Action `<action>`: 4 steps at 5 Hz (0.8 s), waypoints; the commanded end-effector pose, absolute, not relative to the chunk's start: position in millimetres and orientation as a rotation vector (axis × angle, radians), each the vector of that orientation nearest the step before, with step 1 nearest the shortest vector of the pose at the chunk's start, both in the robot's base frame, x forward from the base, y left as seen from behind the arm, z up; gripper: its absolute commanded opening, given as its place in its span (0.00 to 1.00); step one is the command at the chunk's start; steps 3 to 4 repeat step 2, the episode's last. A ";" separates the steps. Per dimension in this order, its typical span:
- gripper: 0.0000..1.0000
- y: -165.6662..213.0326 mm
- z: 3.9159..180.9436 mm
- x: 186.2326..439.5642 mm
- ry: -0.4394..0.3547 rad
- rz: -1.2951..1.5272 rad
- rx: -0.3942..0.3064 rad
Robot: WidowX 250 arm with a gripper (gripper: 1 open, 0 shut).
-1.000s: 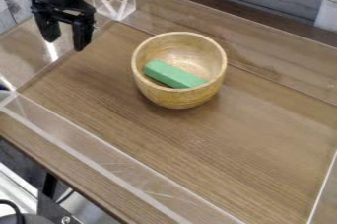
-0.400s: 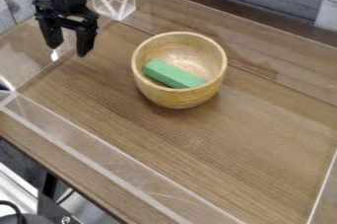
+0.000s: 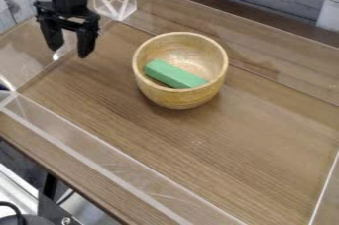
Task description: Put the green block in the brown bowl
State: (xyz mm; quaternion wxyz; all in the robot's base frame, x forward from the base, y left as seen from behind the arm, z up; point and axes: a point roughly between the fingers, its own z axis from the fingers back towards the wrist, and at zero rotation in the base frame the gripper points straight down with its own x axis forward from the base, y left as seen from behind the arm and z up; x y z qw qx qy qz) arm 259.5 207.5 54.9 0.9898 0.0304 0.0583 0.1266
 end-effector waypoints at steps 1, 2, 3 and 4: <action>1.00 212.9 78.6 269.0 0.058 0.252 0.089; 1.00 212.5 84.0 269.4 0.055 0.252 0.082; 1.00 212.5 84.0 269.4 0.055 0.252 0.082; 1.00 212.5 84.0 269.4 0.055 0.252 0.082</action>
